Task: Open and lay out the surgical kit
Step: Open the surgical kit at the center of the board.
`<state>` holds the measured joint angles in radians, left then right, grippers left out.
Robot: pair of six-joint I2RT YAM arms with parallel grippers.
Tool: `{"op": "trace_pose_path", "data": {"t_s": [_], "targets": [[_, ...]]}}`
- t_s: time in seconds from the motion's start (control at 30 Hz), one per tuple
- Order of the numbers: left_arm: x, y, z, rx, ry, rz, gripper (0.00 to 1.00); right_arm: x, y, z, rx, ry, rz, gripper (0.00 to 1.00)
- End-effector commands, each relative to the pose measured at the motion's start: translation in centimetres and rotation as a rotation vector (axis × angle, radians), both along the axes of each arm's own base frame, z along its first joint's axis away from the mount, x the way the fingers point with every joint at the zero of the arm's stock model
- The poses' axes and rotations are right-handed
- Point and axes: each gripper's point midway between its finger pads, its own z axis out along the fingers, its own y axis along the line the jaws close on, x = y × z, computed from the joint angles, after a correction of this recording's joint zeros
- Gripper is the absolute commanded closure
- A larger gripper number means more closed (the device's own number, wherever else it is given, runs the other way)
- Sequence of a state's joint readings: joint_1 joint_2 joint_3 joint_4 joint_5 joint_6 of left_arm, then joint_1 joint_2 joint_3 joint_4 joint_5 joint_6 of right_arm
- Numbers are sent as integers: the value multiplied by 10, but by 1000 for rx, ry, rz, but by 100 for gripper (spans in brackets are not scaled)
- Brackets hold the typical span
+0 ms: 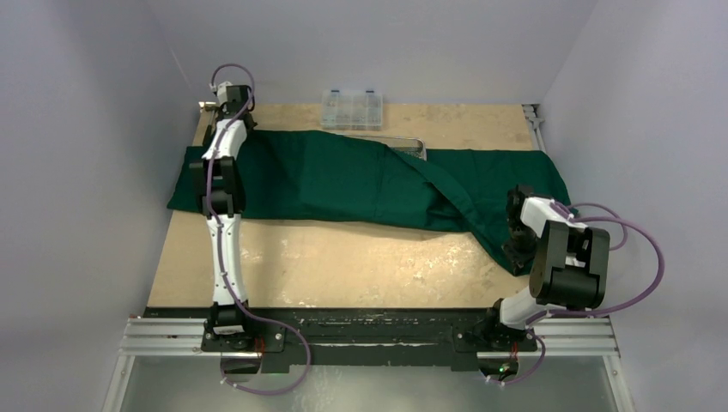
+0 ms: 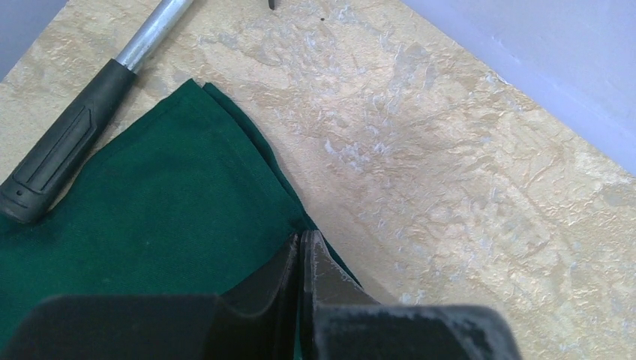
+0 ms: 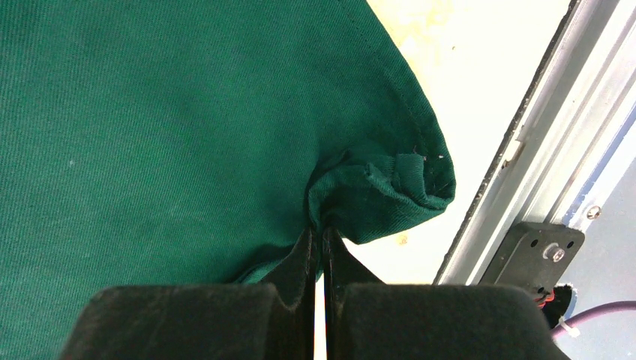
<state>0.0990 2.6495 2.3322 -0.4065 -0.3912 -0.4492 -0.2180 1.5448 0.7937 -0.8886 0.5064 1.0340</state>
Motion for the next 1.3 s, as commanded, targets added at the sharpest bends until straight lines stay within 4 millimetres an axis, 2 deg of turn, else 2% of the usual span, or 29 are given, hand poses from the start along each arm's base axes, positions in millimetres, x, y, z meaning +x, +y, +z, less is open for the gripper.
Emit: {"op": "trace_pose_path", "data": {"t_s": [0.0, 0.13, 0.27, 0.4, 0.5, 0.73, 0.77, 0.93, 1.07, 1.27], "targets": [[-16, 17, 18, 3, 39, -22, 100, 18, 3, -28, 29, -94, -63, 100], [-18, 22, 62, 0, -20, -25, 100, 20, 4, -26, 31, -104, -69, 100], [-37, 26, 94, -39, -48, -17, 100, 27, 6, -27, 44, -124, -80, 100], [-64, 22, 117, -75, -51, -2, 100, 35, 5, -35, 52, -125, -83, 100], [-89, 21, 121, -76, -17, 33, 100, 43, 5, -42, 64, -122, -82, 100], [-187, 31, 120, -64, 125, 239, 100, 54, 5, -41, 77, -126, -98, 100], [-206, 30, 113, -62, 156, 271, 100, 56, 3, -41, 66, -135, -99, 100], [-280, 26, 112, -80, 188, 379, 100, 71, -4, -44, 55, -148, -98, 100], [-328, 25, 115, -69, 221, 434, 100, 69, -10, -36, 17, -187, -108, 100], [-391, 34, 111, -72, 290, 573, 100, 46, -26, -23, -36, -169, -137, 100]]}}
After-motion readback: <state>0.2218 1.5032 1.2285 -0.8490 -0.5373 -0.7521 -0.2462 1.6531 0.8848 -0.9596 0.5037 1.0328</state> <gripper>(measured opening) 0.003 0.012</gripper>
